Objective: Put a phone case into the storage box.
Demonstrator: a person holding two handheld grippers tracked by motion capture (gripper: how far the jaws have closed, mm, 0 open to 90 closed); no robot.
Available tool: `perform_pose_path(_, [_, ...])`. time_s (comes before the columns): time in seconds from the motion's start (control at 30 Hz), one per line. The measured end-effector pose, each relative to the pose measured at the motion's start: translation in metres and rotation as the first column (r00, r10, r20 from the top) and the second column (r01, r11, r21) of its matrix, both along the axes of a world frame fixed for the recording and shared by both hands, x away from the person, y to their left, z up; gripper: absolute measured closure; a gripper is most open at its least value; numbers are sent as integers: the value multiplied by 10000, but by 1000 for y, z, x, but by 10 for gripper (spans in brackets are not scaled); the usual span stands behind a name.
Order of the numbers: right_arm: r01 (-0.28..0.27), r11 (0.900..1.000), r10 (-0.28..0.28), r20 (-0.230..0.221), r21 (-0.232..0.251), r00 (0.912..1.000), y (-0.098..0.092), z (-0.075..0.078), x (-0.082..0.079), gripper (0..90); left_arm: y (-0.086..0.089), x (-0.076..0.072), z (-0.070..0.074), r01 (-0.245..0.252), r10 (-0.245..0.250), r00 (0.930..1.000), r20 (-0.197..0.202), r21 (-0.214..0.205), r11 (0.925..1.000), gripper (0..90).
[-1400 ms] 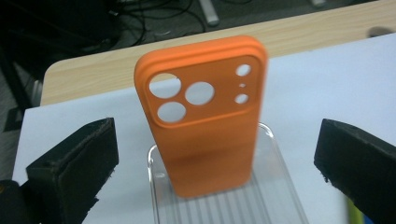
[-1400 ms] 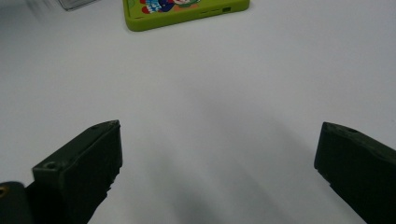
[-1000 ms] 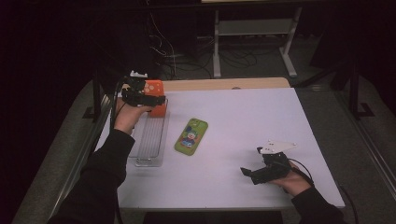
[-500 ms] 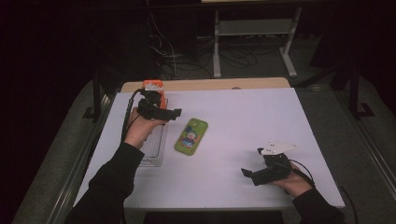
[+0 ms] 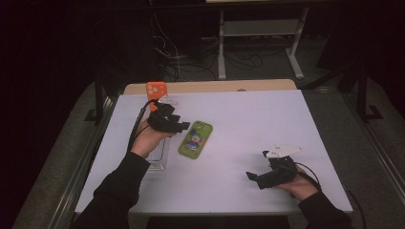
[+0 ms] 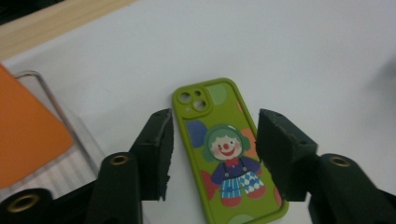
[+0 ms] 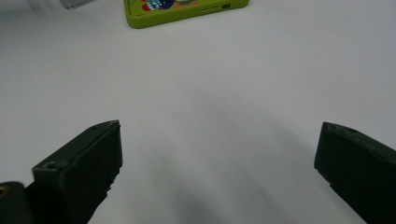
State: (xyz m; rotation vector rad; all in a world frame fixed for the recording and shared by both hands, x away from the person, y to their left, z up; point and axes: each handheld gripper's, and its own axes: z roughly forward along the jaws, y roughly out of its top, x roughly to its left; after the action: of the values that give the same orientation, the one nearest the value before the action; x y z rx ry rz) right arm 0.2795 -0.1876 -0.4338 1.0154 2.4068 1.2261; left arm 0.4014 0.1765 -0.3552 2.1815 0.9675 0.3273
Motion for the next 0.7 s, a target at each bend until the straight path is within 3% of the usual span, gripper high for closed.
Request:
perform_pose_path(0.33, [17, 10000, -17, -16, -26, 10000, 0, 0, 1, 1, -4, 2, -18, 83, -53, 9983, -589, 519, 9986, 814])
perform_pose_path(0.43, [18, 10000, -18, -15, -22, 10000, 0, 0, 0, 1, -6, 2, -23, 171, -111, 9960, -889, 673, 9976, 880])
perform_pose_path(0.5, [6, 10000, -6, 41, -12, 10000, -1, 0, 0, 1, -7, 2, -27, 166, -75, 9953, -961, 941, 9954, 893])
perform_pose_path(0.7, [-1, 10000, 1, 57, -17, 10000, 0, 0, 1, 1, -14, -1, -36, -314, 458, 9919, -1189, 1208, 9922, 894])
